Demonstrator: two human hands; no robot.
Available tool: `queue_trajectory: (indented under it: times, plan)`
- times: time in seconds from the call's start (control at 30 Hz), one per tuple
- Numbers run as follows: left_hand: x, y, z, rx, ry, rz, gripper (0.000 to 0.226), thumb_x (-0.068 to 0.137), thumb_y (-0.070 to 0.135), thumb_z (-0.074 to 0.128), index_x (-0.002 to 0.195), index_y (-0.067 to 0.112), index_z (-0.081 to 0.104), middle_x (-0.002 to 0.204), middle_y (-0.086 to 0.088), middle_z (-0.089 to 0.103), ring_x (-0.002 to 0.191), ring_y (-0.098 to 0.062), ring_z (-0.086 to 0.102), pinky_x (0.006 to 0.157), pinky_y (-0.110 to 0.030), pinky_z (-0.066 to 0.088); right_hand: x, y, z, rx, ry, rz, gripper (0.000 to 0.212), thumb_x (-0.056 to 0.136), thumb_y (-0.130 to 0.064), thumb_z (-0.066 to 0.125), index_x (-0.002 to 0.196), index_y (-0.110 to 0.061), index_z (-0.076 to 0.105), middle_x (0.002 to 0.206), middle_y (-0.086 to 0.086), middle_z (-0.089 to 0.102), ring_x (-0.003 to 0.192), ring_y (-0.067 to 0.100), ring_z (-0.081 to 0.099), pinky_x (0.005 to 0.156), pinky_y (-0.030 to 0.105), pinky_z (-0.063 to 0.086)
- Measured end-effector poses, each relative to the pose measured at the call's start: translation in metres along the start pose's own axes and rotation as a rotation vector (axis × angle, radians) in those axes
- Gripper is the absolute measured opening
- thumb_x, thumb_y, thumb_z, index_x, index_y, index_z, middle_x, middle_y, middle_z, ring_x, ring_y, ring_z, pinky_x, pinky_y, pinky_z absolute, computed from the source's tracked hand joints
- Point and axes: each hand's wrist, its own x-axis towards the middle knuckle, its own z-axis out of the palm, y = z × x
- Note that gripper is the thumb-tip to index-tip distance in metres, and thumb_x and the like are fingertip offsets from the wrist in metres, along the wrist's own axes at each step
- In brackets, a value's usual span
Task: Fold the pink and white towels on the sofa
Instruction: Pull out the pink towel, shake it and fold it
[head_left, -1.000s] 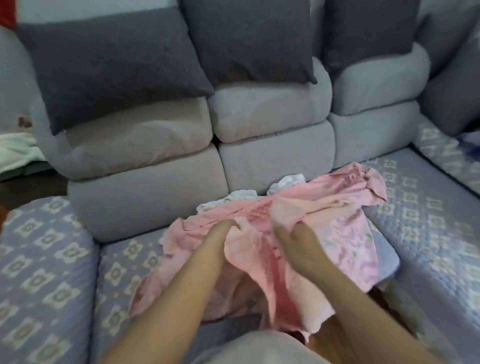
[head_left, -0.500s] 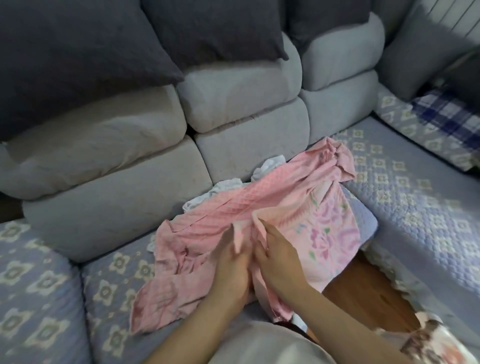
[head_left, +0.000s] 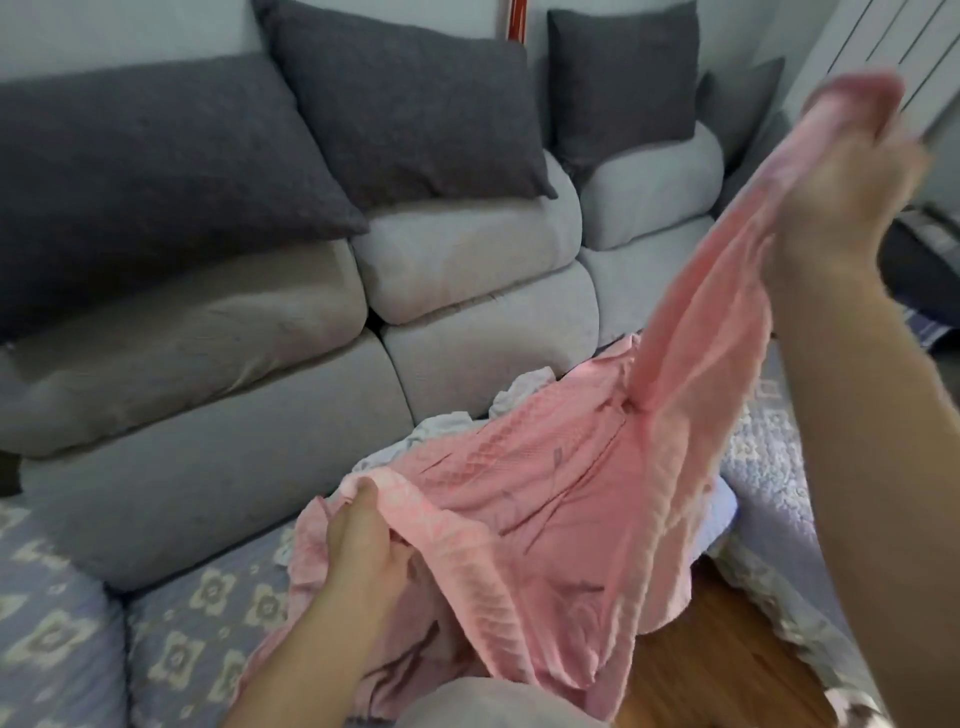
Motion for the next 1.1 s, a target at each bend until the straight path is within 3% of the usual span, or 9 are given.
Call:
queue_trajectory:
  times: [0.1, 0.17, 0.3, 0.43, 0.53, 0.6, 0.67, 0.83, 1.1]
  plan:
    - [-0.008, 0.004, 0.011, 0.055, -0.072, 0.074, 0.022, 0.102, 0.024, 0.054, 0.102, 0.005, 0.065, 0.075, -0.009, 0.072, 0.063, -0.022, 0.070, 0.061, -0.034, 0.056, -0.029, -0.015, 0.011, -0.281, -0.129, -0.152, 0.042, 0.097, -0.057, 0.047, 0.073, -0.028, 0.064, 0.065, -0.021, 0.050, 0.064, 0.000, 0.041, 0.065, 0.028, 0.040]
    - [-0.016, 0.004, 0.013, 0.128, -0.136, 0.122, 0.018, 0.102, 0.020, 0.054, 0.098, 0.008, 0.067, 0.077, -0.010, 0.073, 0.065, -0.023, 0.070, 0.065, -0.034, 0.055, -0.074, 0.012, 0.005, -0.411, -0.342, -0.171, 0.041, 0.103, -0.050, 0.042, 0.083, -0.022, 0.063, 0.074, -0.019, 0.053, 0.070, 0.000, 0.040, 0.068, 0.022, 0.032]
    - [-0.033, 0.001, 0.004, 0.227, -0.264, 0.200, 0.018, 0.098, 0.019, 0.061, 0.092, 0.008, 0.074, 0.081, -0.011, 0.076, 0.068, -0.021, 0.072, 0.056, -0.031, 0.056, -0.163, 0.086, -0.027, -0.494, -0.632, 0.020, 0.044, 0.107, -0.034, 0.042, 0.069, -0.015, 0.047, 0.067, 0.000, 0.051, 0.071, 0.021, 0.047, 0.062, 0.034, 0.029]
    - [-0.044, -0.006, 0.005, 0.233, -0.287, 0.128, 0.017, 0.094, 0.023, 0.068, 0.088, 0.010, 0.077, 0.093, -0.015, 0.075, 0.079, -0.027, 0.070, 0.074, -0.043, 0.057, -0.217, 0.126, -0.046, -0.628, -0.920, 0.081, 0.043, 0.106, -0.032, 0.046, 0.078, -0.002, 0.058, 0.071, 0.015, 0.060, 0.072, 0.034, 0.057, 0.062, 0.038, 0.036]
    - [-0.050, -0.011, 0.009, 0.163, -0.278, -0.044, 0.023, 0.096, 0.026, 0.064, 0.093, 0.007, 0.078, 0.094, -0.019, 0.075, 0.078, -0.031, 0.072, 0.081, -0.058, 0.056, -0.215, 0.128, -0.053, -0.472, -0.567, 0.180, 0.037, 0.106, -0.030, 0.044, 0.071, -0.022, 0.053, 0.067, -0.003, 0.055, 0.059, 0.000, 0.050, 0.054, 0.014, 0.037]
    - [-0.053, -0.014, 0.006, 0.166, -0.274, -0.068, 0.023, 0.098, 0.023, 0.061, 0.097, 0.005, 0.076, 0.091, -0.019, 0.076, 0.073, -0.030, 0.074, 0.072, -0.055, 0.061, -0.207, 0.121, -0.054, -0.386, -0.310, 0.119, 0.037, 0.104, -0.028, 0.043, 0.067, -0.027, 0.049, 0.068, -0.012, 0.055, 0.060, -0.004, 0.046, 0.057, 0.010, 0.036]
    - [-0.057, -0.018, 0.003, 0.243, -0.286, -0.023, 0.023, 0.099, 0.017, 0.060, 0.090, 0.005, 0.078, 0.089, -0.020, 0.075, 0.072, -0.030, 0.074, 0.064, -0.045, 0.061, -0.219, 0.112, -0.054, -0.344, -0.389, -0.057, 0.025, 0.102, -0.023, 0.049, 0.080, -0.029, 0.059, 0.073, -0.024, 0.055, 0.069, 0.000, 0.048, 0.063, 0.014, 0.036]
    - [-0.070, -0.026, -0.004, 0.295, -0.333, -0.010, 0.021, 0.097, 0.010, 0.059, 0.088, 0.004, 0.077, 0.088, -0.022, 0.074, 0.075, -0.029, 0.072, 0.068, -0.043, 0.060, -0.314, 0.127, -0.070, -0.303, -0.909, -0.387, 0.023, 0.091, -0.006, 0.068, 0.109, -0.020, 0.074, 0.087, -0.010, 0.050, 0.071, 0.004, 0.048, 0.061, 0.023, 0.045]
    - [-0.072, -0.014, -0.014, 0.270, -0.328, 0.007, 0.027, 0.095, 0.014, 0.058, 0.080, 0.011, 0.080, 0.085, -0.016, 0.076, 0.073, -0.022, 0.074, 0.077, -0.045, 0.062, -0.320, 0.148, -0.085, -0.268, -0.877, -0.522, 0.023, 0.098, -0.016, 0.059, 0.116, -0.011, 0.073, 0.086, -0.001, 0.054, 0.067, 0.016, 0.055, 0.052, 0.035, 0.049]
